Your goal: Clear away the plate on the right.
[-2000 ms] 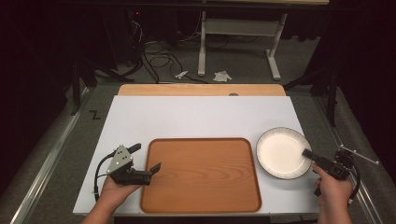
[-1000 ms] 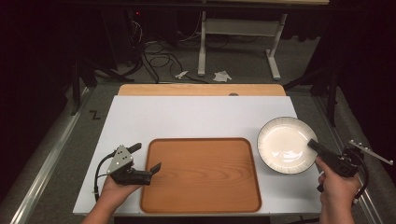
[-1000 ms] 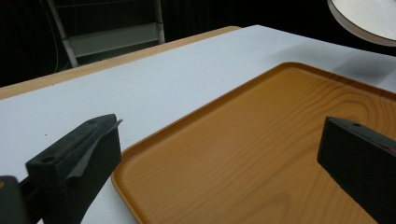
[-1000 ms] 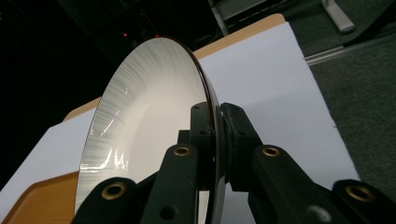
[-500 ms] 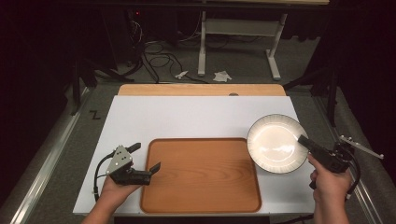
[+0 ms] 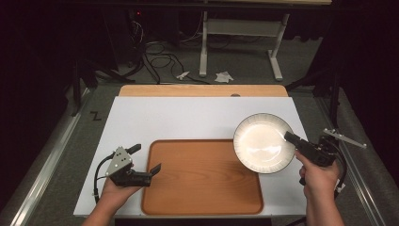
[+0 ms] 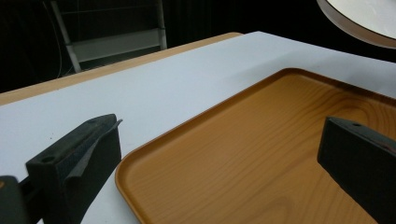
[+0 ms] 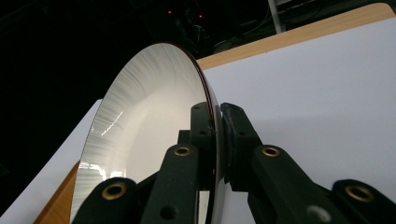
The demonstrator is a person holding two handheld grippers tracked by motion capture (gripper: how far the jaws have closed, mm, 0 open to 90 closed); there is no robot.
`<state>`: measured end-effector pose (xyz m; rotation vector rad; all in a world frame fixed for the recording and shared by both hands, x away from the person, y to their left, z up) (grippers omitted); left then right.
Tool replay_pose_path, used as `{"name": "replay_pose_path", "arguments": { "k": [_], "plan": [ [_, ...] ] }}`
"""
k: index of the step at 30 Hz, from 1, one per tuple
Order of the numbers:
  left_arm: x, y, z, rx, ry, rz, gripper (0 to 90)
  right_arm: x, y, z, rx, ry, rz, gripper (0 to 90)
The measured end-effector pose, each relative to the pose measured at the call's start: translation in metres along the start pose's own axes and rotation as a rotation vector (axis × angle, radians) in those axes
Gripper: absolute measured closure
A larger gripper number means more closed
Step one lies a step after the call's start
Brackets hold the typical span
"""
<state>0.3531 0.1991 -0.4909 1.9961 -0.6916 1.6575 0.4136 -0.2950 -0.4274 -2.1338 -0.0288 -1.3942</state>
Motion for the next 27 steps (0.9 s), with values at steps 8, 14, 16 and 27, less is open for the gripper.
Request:
{"name": "replay_pose_path", "arguments": {
  "k": [8, 14, 16, 27],
  "plan": [
    [0.001, 0.0, -0.001, 0.006, 0.006, -0.002, 0.6, 0.004, -0.022, 0.016, 0.047, -0.014, -0.024, 85.3],
    [0.001, -0.001, -0.002, 0.01, 0.011, -0.007, 0.6, 0.0, -0.043, 0.034, 0.099, -0.033, -0.025, 85.1],
    [0.002, -0.001, -0.003, 0.01, 0.016, -0.007, 0.6, -0.002, -0.049, 0.039, 0.125, -0.038, -0.013, 85.2],
    [0.002, 0.0, -0.002, 0.01, 0.018, -0.007, 0.6, -0.029, -0.079, 0.059, 0.222, -0.102, -0.031, 85.2]
  ]
}}
Point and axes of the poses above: each handheld gripper's, and its own axes: z roughly forward along the jaws, x roughly out of its top, y roughly to its right, the point moved 5 cm from there along z, roughly forward along the jaws, and after that the axes turned 7 degrees about y, right-handed, at the moved point
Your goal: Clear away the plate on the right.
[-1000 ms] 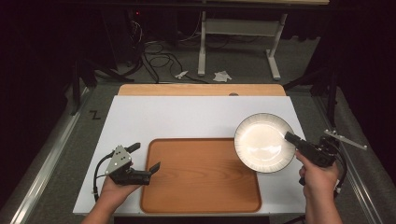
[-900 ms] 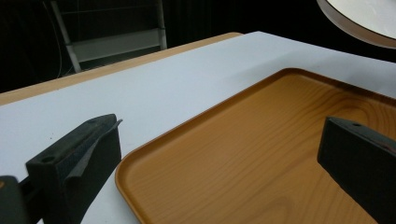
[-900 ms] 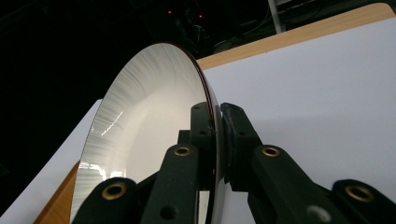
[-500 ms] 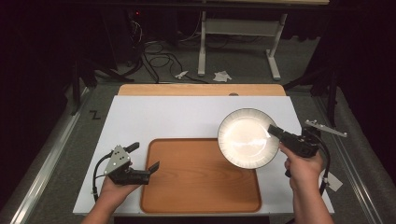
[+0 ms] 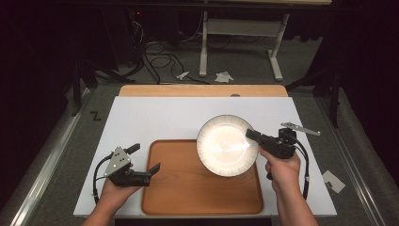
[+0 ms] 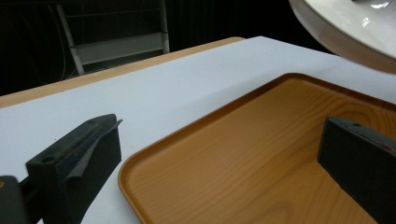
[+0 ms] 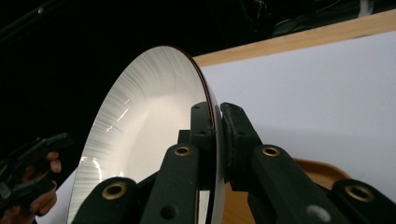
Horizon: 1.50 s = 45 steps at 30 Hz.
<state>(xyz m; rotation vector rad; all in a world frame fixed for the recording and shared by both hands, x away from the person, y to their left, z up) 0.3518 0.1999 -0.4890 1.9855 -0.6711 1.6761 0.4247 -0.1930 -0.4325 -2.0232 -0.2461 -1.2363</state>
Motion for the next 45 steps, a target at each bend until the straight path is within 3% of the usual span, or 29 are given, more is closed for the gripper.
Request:
{"name": "replay_pose_path", "arguments": {
  "k": [12, 30, 45],
  "plan": [
    [0.002, -0.001, -0.002, 0.002, 0.014, -0.003, 0.6, -0.03, -0.014, 0.027, 0.024, -0.103, 0.001, 85.2],
    [0.004, 0.0, -0.003, -0.001, 0.023, -0.002, 0.7, -0.069, -0.027, 0.061, 0.019, -0.256, -0.052, 85.0],
    [0.005, -0.001, -0.005, -0.003, 0.027, -0.001, 0.7, -0.082, -0.026, 0.069, -0.006, -0.312, -0.067, 84.8]
  ]
}}
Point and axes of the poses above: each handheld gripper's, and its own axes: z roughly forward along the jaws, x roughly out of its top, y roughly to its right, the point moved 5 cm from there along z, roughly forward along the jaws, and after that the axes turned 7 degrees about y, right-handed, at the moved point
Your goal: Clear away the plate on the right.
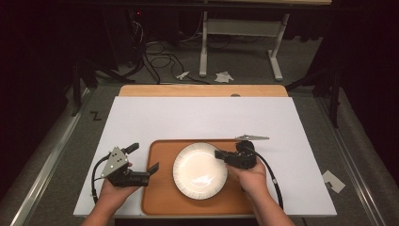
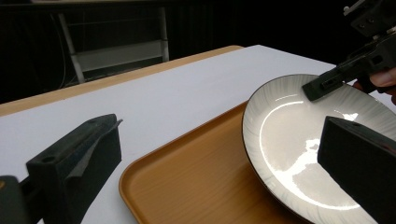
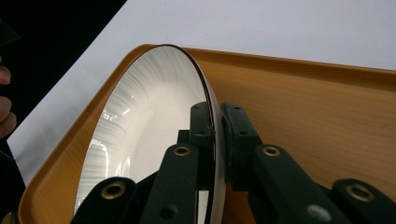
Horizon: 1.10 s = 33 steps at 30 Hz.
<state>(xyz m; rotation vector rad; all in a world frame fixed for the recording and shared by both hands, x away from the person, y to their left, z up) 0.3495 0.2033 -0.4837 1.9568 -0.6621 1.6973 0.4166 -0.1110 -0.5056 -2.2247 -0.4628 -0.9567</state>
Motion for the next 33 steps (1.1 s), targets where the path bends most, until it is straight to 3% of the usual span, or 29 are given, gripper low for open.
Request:
{"name": "replay_pose_path", "arguments": {
  "k": [13, 20, 33],
  "plan": [
    [0.0, 0.0, 0.0, -0.005, 0.002, -0.002, 0.7, -0.005, 0.009, 0.002, -0.033, -0.04, 0.019, 84.8],
    [0.0, 0.001, 0.001, -0.008, -0.002, -0.003, 0.8, -0.013, 0.019, 0.002, -0.043, -0.087, 0.049, 83.2],
    [-0.002, 0.002, 0.002, -0.015, -0.011, -0.006, 0.8, -0.022, 0.027, 0.007, -0.094, -0.157, 0.036, 80.1]
  ]
}}
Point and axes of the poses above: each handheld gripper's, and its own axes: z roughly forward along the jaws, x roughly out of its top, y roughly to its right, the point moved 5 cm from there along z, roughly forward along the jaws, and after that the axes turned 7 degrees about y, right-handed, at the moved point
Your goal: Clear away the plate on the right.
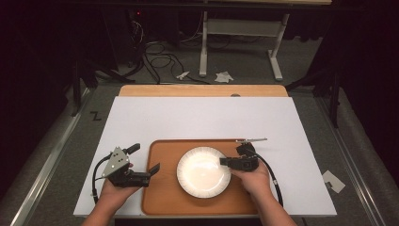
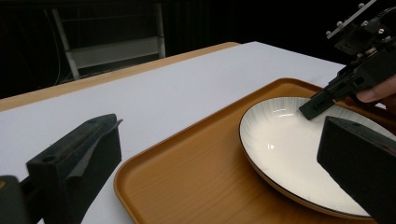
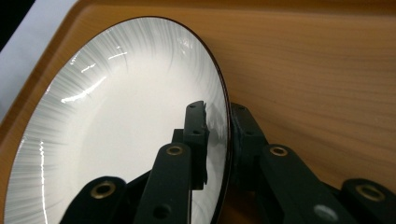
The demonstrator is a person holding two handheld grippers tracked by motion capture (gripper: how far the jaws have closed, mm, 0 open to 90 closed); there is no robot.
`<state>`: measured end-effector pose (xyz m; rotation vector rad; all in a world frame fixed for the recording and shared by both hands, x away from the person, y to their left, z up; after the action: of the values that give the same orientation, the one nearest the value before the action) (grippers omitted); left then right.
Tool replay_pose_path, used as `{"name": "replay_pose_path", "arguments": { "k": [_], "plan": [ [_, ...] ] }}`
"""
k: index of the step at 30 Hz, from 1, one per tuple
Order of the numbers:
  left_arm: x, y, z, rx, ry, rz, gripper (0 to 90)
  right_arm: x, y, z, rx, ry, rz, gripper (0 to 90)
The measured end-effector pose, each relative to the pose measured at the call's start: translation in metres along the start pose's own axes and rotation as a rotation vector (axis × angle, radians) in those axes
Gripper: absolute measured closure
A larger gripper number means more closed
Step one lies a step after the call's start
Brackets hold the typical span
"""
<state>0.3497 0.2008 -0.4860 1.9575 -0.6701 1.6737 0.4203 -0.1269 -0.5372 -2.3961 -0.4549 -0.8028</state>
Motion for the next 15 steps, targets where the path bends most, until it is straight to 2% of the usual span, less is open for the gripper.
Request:
{"name": "replay_pose_path", "arguments": {
  "k": [9, 12, 15],
  "plan": [
    [-0.0017, 0.0009, 0.0011, -0.003, -0.009, -0.006, 0.8, -0.0011, 0.0005, 0.0003, -0.007, -0.004, -0.007, 79.4],
    [-0.0022, 0.0008, 0.0015, 0.0, -0.014, -0.004, 0.8, -0.0013, 0.0002, -0.0011, -0.033, -0.003, -0.052, 72.7],
    [-0.0033, 0.0, 0.0024, 0.006, -0.026, -0.001, 0.7, 0.001, 0.0003, -0.0047, -0.034, 0.017, -0.073, 64.5]
  ]
}}
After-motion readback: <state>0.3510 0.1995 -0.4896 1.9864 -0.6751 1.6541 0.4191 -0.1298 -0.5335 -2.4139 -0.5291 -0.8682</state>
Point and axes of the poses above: each handheld gripper's, and its own axes: z roughly forward along the jaws, x roughly out of its top, y roughly to its right, the point moved 5 cm from there along z, roughly forward along the jaws, and after that the axes turned 7 degrees about y, right-handed, at the moved point
